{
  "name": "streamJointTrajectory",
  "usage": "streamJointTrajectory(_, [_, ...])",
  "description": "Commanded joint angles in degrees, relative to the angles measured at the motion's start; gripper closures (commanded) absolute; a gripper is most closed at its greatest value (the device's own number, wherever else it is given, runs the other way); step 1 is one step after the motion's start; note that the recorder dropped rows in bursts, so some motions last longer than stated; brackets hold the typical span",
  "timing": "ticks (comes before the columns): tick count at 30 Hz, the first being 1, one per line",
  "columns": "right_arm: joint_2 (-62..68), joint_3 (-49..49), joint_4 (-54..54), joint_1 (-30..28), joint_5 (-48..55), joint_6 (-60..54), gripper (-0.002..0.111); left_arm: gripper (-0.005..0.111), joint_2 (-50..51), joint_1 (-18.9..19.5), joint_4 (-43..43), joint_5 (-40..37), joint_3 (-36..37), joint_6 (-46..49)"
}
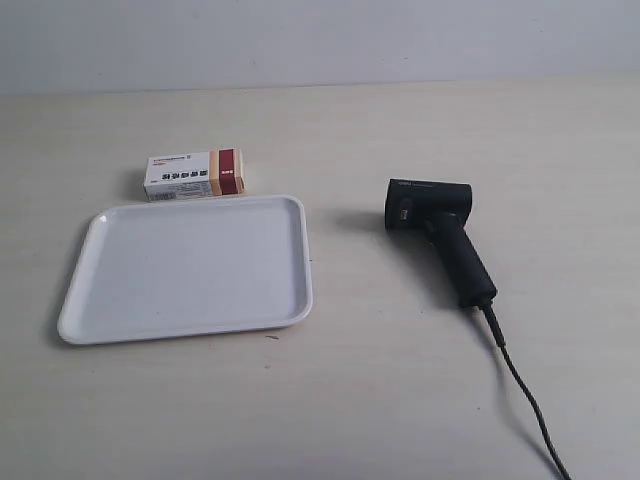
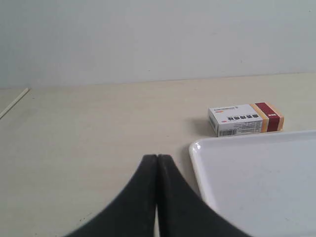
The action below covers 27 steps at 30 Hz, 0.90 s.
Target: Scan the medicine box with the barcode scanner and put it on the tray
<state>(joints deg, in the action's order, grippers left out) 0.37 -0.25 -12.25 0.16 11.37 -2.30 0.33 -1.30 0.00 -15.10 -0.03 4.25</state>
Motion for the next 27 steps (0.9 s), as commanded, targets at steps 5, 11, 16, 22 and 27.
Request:
streamJointTrajectory(5, [-0.4,0.3,0.1,-0.3,-0.3,-0.7,0.108,0.106,-0.3,0.0,-0.8,-0.1,0.0,0.0])
streamJointTrajectory(11, [-0.4,0.3,0.2,-0.3,-0.3,-0.7,0.108,0.106,-0.3,0.0,-0.8,0.2,0.0,0.0])
streamJointTrajectory(16, [-0.4,0.3,0.2,-0.3,-0.3,-0.7,0.108,0.106,-0.3,0.0,-1.5,5.3,0.0,-4.2])
streamJointTrajectory(22, [-0.4,0.3,0.3,-0.3,-1.2,-0.7,0.108,0.106,-0.3,0.0,-2.8,19.4,0.0,-20.1])
streamJointTrajectory(27, [-0.4,0.3,-17.7,-0.3,-10.3,2.3,0.108,0.106,-0.3,0.0,-1.5,33.2,-1.6,-27.2])
